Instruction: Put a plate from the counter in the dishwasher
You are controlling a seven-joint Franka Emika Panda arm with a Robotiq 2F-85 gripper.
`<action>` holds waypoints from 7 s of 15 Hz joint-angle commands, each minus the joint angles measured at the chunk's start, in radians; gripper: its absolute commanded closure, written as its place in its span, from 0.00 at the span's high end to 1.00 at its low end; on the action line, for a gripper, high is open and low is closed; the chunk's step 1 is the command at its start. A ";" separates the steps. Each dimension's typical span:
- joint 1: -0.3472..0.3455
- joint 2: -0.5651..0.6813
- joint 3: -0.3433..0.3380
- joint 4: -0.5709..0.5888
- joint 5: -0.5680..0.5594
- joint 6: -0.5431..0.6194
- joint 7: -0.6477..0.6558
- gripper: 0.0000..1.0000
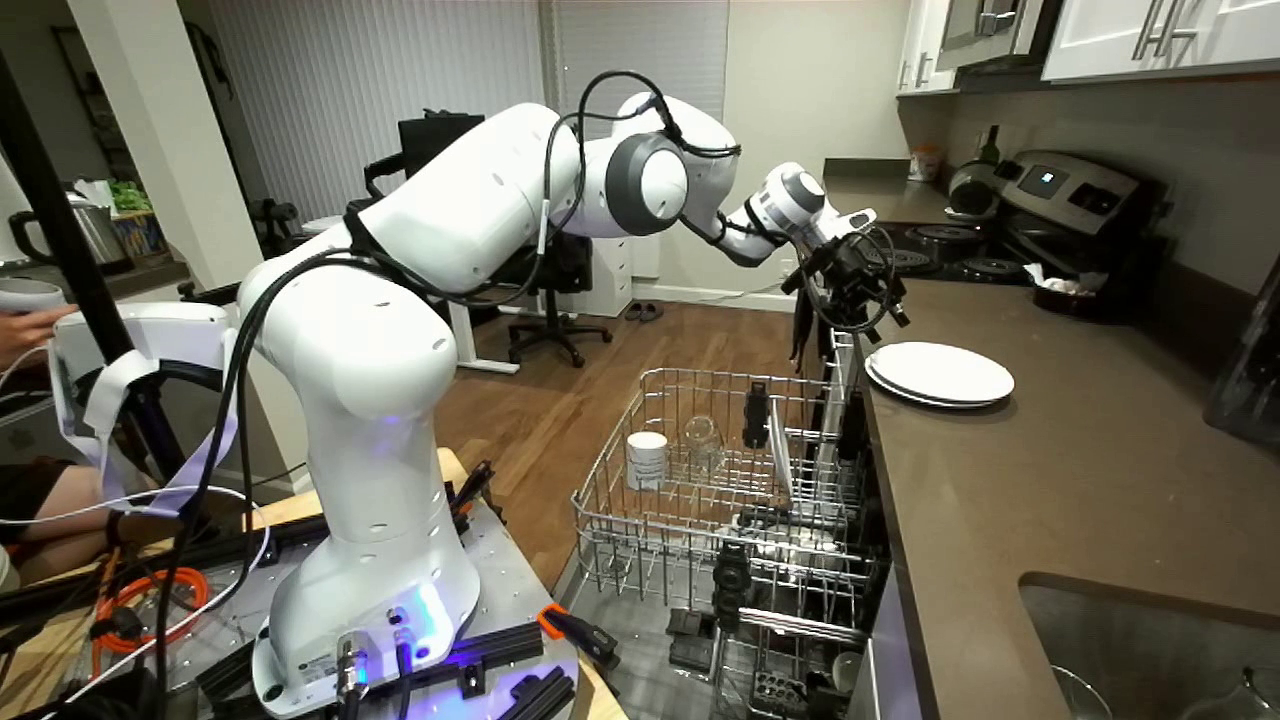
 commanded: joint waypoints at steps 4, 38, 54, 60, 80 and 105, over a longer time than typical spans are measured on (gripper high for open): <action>0.013 -0.026 -0.021 -0.036 -0.012 -0.047 0.006 0.58; 0.100 0.049 -0.069 -0.011 -0.132 -0.186 -0.006 0.07; 0.074 0.014 -0.054 -0.042 -0.115 -0.106 -0.006 0.37; 0.046 0.001 -0.044 -0.059 -0.099 -0.046 -0.001 0.35; 0.026 -0.005 -0.027 -0.062 -0.056 -0.051 -0.008 0.36; 0.047 0.008 -0.029 -0.050 -0.068 -0.107 -0.026 0.15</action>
